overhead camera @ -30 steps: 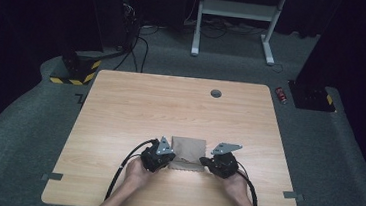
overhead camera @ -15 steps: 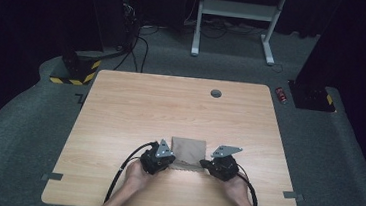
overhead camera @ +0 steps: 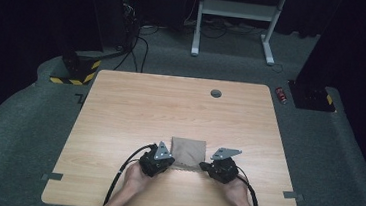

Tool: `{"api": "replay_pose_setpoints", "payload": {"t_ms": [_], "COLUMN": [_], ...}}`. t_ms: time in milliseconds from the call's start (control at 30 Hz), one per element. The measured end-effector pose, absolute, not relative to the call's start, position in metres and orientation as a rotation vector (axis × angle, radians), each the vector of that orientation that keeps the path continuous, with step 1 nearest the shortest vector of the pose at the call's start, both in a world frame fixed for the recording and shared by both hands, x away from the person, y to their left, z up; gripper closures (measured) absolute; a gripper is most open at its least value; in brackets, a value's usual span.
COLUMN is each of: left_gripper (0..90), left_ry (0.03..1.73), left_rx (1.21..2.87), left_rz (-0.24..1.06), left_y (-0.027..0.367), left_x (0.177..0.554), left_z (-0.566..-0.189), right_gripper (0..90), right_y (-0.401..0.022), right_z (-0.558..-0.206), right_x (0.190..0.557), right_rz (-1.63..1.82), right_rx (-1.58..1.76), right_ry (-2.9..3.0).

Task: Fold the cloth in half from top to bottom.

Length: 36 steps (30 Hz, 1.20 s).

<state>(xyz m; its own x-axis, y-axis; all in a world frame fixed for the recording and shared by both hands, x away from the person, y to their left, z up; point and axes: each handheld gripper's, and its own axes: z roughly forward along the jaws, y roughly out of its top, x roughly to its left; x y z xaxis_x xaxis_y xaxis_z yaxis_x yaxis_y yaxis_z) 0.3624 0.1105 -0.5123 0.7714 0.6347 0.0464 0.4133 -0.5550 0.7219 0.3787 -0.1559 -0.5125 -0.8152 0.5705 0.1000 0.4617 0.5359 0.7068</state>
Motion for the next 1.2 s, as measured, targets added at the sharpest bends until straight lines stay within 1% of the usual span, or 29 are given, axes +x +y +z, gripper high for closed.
{"api": "replay_pose_setpoints", "payload": {"t_ms": [167,233,433,533,667,867,1000,1200], "left_gripper": [85.8,81.4,66.8,61.6,59.0,58.0,57.3,56.3], "left_ry": [0.782,0.785,0.834,0.846,0.859,0.867,0.866,0.870], "left_rx": [2.229,2.214,2.100,2.089,2.088,2.152,2.177,2.209], "left_rz": [0.373,0.357,0.317,0.330,0.352,0.361,0.359,0.365], "left_y": [0.114,0.117,0.126,0.123,0.112,0.100,0.102,0.111], "left_x": [0.361,0.360,0.363,0.366,0.371,0.374,0.371,0.365], "left_z": [-0.513,-0.512,-0.504,-0.500,-0.497,-0.507,-0.510,-0.516], "right_gripper": [86.6,82.6,78.1,77.4,77.5,76.4,72.6,66.7], "right_y": [-0.159,-0.161,-0.167,-0.171,-0.168,-0.152,-0.146,-0.150], "right_z": [-0.515,-0.515,-0.506,-0.502,-0.500,-0.506,-0.513,-0.517], "right_x": [0.378,0.377,0.374,0.376,0.381,0.383,0.381,0.371], "right_rz": [1.179,1.200,1.264,1.294,1.285,1.213,1.154,1.120], "right_rx": [0.921,0.947,0.951,0.980,1.008,0.975,0.956,0.920], "right_ry": [2.625,2.629,2.594,2.564,2.538,2.559,2.581,2.575]}}
